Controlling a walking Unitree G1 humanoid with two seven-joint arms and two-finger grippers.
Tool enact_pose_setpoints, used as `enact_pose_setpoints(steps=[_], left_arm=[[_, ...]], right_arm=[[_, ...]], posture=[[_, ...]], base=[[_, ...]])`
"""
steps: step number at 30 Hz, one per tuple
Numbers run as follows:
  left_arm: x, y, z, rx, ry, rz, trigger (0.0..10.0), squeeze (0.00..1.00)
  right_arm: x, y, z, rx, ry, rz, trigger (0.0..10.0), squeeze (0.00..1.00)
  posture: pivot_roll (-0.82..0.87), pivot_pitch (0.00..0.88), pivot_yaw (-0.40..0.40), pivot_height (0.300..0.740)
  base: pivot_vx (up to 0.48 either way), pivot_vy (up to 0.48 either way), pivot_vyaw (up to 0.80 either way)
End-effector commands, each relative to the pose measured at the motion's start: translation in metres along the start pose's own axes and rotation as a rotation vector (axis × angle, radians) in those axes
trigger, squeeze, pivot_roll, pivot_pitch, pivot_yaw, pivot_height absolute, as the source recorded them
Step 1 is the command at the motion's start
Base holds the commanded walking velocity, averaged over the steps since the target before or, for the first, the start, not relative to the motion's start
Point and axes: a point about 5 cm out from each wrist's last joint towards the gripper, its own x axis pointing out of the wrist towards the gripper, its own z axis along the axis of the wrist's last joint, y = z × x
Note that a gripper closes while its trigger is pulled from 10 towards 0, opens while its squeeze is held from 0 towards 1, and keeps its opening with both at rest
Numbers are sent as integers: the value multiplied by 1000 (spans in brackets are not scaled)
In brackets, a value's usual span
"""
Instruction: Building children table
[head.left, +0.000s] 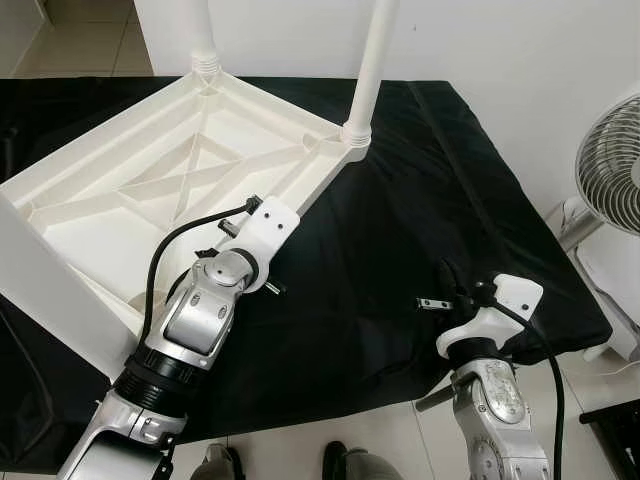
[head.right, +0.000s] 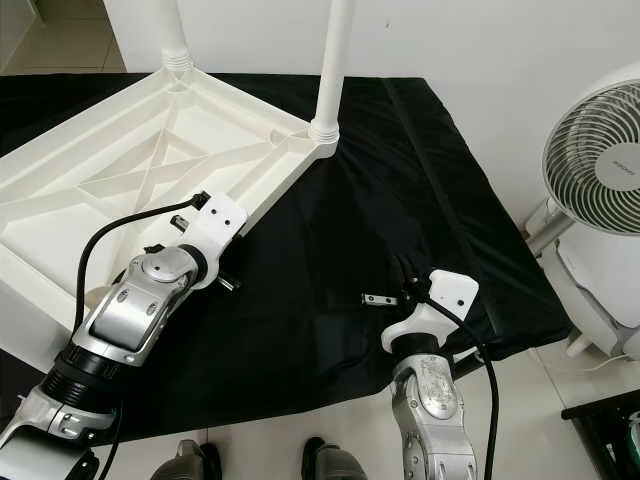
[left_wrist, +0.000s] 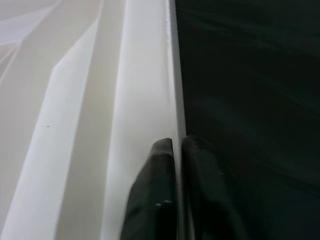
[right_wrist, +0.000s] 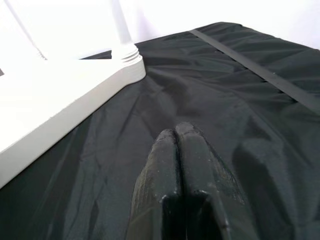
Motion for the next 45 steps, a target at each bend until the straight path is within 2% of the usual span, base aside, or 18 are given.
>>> enact_pose_setpoints(steps=[1,18,19,20,22,25,31,37,45], left_arm=[[-1,9,-2,-11,-5,76,10000,1000],[-3,7,10,28,-78,55,10000,1000],[-6,5,14,14,-107,37,10000,0],[-6,5,14,14,-107,37,10000,0],[-15,-2,25,-41,-208,-31,10000,0],[-20,-3,24,-53,-224,-42,10000,0],[-17,3,12,-21,-187,-2,10000,0],[-20,-11,24,-31,-254,-76,10000,0],[-17,-18,15,42,-232,-73,10000,0]], right_arm=[[-2,0,0,1,8,-3,10000,0],[-3,1,-1,5,2,-12,10000,0],[-3,1,-1,5,2,-10,10000,0],[-3,1,-1,5,2,-10,10000,0],[-3,1,-1,3,2,-7,10000,0],[-3,1,-1,4,4,-6,10000,0],[-2,2,-2,7,6,4,10000,0],[-1,1,-1,4,4,5,10000,0],[-3,1,0,2,0,-4,10000,0]], posture=[[4,183,-60,740],[15,181,-48,740],[15,181,-48,740],[15,181,-48,740],[22,181,-48,740],[25,181,-50,740],[29,179,-56,740],[20,176,-54,740],[3,181,-46,740]], base=[[0,0,0],[0,0,0],[0,0,0],[0,0,0],[0,0,0],[0,0,0],[0,0,0],[0,0,0],[0,0,0]])
